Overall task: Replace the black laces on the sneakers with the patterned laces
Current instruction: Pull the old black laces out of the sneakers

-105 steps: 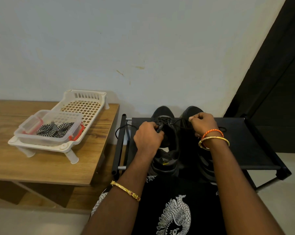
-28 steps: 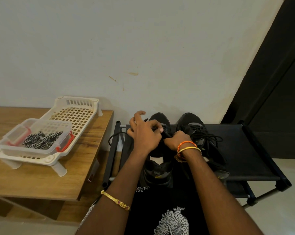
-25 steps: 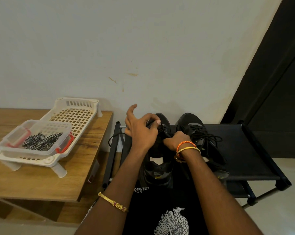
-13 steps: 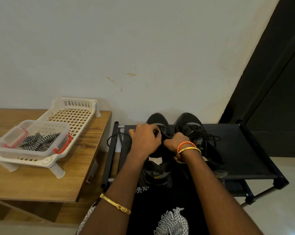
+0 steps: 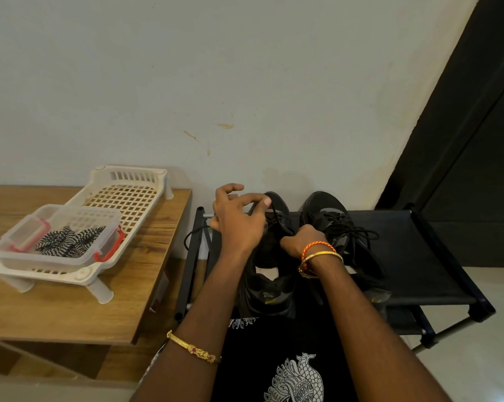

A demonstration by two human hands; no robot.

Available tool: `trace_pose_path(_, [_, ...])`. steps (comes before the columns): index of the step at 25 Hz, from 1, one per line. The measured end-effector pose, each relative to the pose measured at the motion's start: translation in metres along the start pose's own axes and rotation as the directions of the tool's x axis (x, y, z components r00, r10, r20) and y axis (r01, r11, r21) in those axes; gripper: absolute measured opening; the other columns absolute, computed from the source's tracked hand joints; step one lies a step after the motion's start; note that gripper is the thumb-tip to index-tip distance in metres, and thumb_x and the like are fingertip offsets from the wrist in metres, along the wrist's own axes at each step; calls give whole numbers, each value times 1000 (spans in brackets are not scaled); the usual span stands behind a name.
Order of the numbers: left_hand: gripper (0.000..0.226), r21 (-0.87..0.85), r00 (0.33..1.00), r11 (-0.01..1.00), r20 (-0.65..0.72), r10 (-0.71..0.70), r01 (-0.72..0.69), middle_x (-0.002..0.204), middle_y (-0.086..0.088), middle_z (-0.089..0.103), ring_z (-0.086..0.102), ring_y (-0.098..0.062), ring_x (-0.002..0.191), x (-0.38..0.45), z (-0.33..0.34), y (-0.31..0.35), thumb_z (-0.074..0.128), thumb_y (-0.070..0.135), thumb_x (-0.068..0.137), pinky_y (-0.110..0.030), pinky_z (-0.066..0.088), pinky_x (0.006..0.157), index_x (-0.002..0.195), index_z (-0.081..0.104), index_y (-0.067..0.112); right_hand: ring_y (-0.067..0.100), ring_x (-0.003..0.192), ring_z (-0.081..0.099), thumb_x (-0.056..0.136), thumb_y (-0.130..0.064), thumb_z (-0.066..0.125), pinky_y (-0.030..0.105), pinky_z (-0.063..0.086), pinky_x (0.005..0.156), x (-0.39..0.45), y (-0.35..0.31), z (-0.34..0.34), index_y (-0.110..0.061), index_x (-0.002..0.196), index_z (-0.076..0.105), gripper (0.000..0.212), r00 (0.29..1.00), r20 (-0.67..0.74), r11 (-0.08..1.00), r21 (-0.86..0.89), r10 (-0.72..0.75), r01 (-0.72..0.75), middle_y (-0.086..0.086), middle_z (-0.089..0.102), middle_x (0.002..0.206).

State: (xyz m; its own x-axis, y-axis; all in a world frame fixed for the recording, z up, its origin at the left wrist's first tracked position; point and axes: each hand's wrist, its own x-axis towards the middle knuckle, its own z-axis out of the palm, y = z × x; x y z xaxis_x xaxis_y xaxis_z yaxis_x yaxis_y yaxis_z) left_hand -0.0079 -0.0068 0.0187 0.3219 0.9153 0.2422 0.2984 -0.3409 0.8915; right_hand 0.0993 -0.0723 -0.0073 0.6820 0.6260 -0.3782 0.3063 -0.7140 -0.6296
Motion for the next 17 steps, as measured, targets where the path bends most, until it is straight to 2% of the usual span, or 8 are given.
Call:
trace_pose_path(2, [13,-257,994,964,-71,-81,61,121,12,43,46,-3,112,1,-2,5,68,17,86,-24,33,98,77,64,25,26,89,55,84,-25,60,30,46,73,0,0,0,-2,114,56,37,1000,-2,1000,-1,1,-1,13,57,101])
trace_pose_path(4, [14,-548,985,827,-27,-169,127,115,3,56,61,-13,103,3,-3,8,56,7,94,-15,46,84,83,56,16,26,90,55,84,-25,59,30,47,74,1,1,0,-2,115,56,39,1000,6,1000,8,3,-3,15,60,108])
trace_pose_path(6, [15,-594,979,782,54,-195,188,91,-3,62,65,-16,77,4,-1,7,42,5,100,-19,50,69,87,46,13,26,89,54,84,-25,59,30,46,74,1,1,-1,-2,115,55,39,1000,4,1000,4,5,-5,16,60,111])
trace_pose_path(7, [13,-477,983,860,77,-164,181,82,-3,59,59,-15,69,4,-1,5,39,8,101,-24,47,66,90,44,12,26,89,54,84,-25,59,29,45,73,1,2,-1,-2,115,55,39,1000,6,1000,3,6,-6,15,60,111])
trace_pose_path(9, [8,-5,982,999,180,-53,54,81,-3,56,55,-18,71,4,4,-5,40,16,101,-31,41,68,100,46,12,26,87,54,83,-25,59,29,43,70,1,1,-1,-3,113,56,38,1000,14,1000,4,11,-11,13,58,104])
trace_pose_path(11, [16,365,948,927,316,-39,-83,96,-4,62,57,-24,92,1,11,-12,44,21,99,-35,36,82,106,56,14,26,85,53,83,-24,59,28,42,67,1,1,-1,-3,107,57,33,1000,19,1000,4,9,-9,12,55,98])
trace_pose_path(14, [18,477,935,871,349,-64,-118,109,0,66,55,-20,108,-2,20,-14,54,25,95,-36,27,89,105,68,22,26,83,53,82,-26,59,27,41,65,1,0,-1,-5,101,57,28,1000,20,1000,8,13,-14,12,55,95])
trace_pose_path(17, [14,440,944,890,328,-30,-124,104,4,69,56,-16,104,4,20,-19,63,26,90,-33,28,89,99,74,25,25,83,53,83,-28,60,27,42,64,0,0,-1,-7,96,55,26,1000,19,1000,19,15,-15,11,54,94])
